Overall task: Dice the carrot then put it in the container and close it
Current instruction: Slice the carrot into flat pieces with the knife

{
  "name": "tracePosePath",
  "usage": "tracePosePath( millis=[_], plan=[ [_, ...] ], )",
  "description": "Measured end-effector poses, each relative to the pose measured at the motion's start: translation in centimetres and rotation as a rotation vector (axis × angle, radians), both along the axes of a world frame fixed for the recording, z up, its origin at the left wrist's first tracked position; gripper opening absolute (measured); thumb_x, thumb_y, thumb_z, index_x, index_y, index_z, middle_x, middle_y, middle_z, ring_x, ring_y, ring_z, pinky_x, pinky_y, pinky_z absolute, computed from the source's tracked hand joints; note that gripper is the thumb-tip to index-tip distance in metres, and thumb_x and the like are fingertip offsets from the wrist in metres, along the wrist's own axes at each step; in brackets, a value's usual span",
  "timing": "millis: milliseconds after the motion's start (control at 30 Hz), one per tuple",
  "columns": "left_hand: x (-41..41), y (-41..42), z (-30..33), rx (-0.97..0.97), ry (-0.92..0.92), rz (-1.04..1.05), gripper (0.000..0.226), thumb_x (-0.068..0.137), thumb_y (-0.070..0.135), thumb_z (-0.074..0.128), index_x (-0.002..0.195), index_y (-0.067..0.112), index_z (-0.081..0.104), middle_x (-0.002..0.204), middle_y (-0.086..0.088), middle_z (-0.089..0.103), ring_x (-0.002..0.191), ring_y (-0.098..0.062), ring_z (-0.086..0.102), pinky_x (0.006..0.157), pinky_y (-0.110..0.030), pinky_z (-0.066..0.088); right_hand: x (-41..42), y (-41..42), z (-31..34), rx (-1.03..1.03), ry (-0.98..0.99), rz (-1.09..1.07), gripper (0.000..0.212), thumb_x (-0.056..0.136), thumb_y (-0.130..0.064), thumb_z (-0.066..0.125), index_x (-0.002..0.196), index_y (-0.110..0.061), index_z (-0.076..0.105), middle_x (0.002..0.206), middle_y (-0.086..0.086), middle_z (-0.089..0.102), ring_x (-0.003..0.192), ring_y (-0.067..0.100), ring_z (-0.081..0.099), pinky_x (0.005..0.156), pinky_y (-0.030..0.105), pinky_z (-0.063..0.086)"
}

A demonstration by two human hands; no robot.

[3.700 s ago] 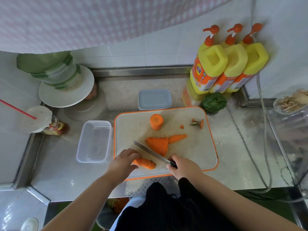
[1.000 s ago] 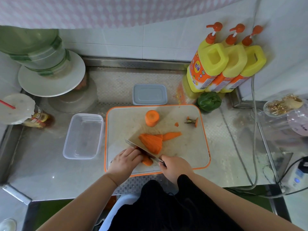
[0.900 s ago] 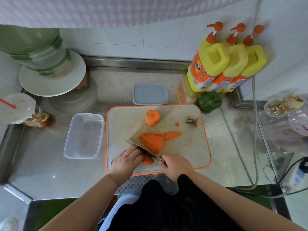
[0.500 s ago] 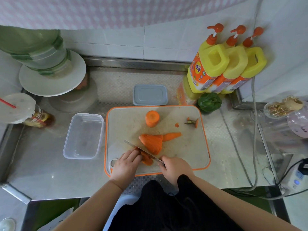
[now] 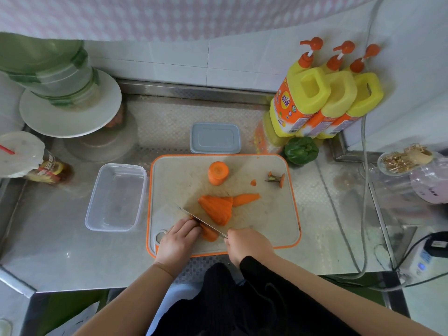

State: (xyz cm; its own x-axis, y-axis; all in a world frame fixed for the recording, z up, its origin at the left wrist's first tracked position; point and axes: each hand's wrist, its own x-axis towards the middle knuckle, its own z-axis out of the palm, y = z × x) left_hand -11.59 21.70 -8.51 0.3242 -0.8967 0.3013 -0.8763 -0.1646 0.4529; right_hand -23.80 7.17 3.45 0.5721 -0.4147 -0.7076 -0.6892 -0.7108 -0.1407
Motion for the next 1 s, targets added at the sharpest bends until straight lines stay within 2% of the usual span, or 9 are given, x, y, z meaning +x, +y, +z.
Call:
tracePosePath(
  millis=[200,300,433,533,633,733,867,1000],
  plan=[
    [0.0,-0.1,0.0,-0.025,0.015,0.002,0.022,0.087,0.010,0.053,0.099,0.008,0.072,0.109,-0.005,0.064,0.107,-0.023,0.057,0.090,-0.032,0.050,-0.1,0.0,-1.6,0.018,0.058,-0.001,0.021,0.101,-0.018,0.041,0.115,-0.011,0.054,0.105,0.008,0.064,0.095,0.027,0.063,0.076,0.035,0.048],
    [0.1,-0.2,0.2,-0.045,0.004,-0.010,0.021,0.087,0.011,0.054,0.099,0.007,0.071,0.110,-0.006,0.063,0.107,-0.024,0.056,0.092,-0.031,0.049,-0.2,0.1,-2.3,0.041,0.030,-0.024,0.022,0.102,-0.023,0.040,0.114,-0.010,0.054,0.106,0.009,0.065,0.096,0.028,0.063,0.076,0.034,0.047],
    [0.0,-0.2,0.6,-0.022,-0.031,-0.004,0.023,0.085,0.012,0.052,0.096,0.008,0.072,0.106,-0.006,0.066,0.104,-0.022,0.056,0.083,-0.032,0.055,-0.3,-0.3,-2.4,0.060,0.008,-0.073,0.036,0.103,-0.038,0.034,0.112,-0.010,0.054,0.105,0.010,0.065,0.097,0.029,0.063,0.080,0.036,0.048],
    [-0.1,-0.2,1.0,-0.002,-0.063,0.012,0.025,0.082,0.011,0.051,0.092,0.010,0.074,0.099,-0.004,0.069,0.100,-0.019,0.055,0.070,-0.029,0.055,-0.3,-1.3,-2.4,0.106,-0.019,-0.134,0.037,0.101,-0.044,0.036,0.103,-0.012,0.055,0.098,0.009,0.064,0.094,0.028,0.062,0.074,0.034,0.046],
    [-0.1,-0.1,1.2,0.019,-0.061,0.009,0.025,0.081,0.010,0.051,0.092,0.010,0.074,0.100,-0.004,0.068,0.100,-0.020,0.054,0.071,-0.030,0.056,-0.4,-1.3,-2.2,0.103,-0.049,-0.127,0.032,0.101,-0.044,0.036,0.092,-0.017,0.050,0.087,0.004,0.059,0.091,0.028,0.062,0.073,0.035,0.047],
    [-0.2,-0.1,1.3,0.024,-0.059,0.012,0.026,0.082,0.009,0.050,0.092,0.010,0.074,0.099,-0.004,0.068,0.099,-0.019,0.054,0.070,-0.029,0.056,-1.0,-0.4,-1.9,0.067,-0.094,-0.109,0.035,0.102,-0.042,0.035,0.101,-0.013,0.055,0.090,0.006,0.064,0.088,0.027,0.063,0.073,0.035,0.049],
    [0.0,-0.1,1.1,0.038,-0.056,0.008,0.024,0.078,0.002,0.059,0.095,0.010,0.074,0.101,-0.004,0.067,0.101,-0.020,0.055,0.070,-0.030,0.058,-1.6,-0.3,-1.1,0.036,-0.130,-0.061,0.033,0.102,-0.039,0.034,0.105,-0.012,0.055,0.082,0.002,0.055,0.087,0.025,0.062,0.067,0.032,0.044],
    [0.0,0.0,1.0,0.051,-0.054,0.004,0.027,0.082,0.007,0.050,0.095,0.011,0.074,0.101,-0.004,0.067,0.101,-0.021,0.055,0.071,-0.031,0.059,-1.5,-0.5,-0.6,0.024,-0.110,-0.033,0.032,0.103,-0.037,0.034,0.105,-0.012,0.054,0.097,0.008,0.064,0.093,0.027,0.061,0.070,0.032,0.042]
  ],
)
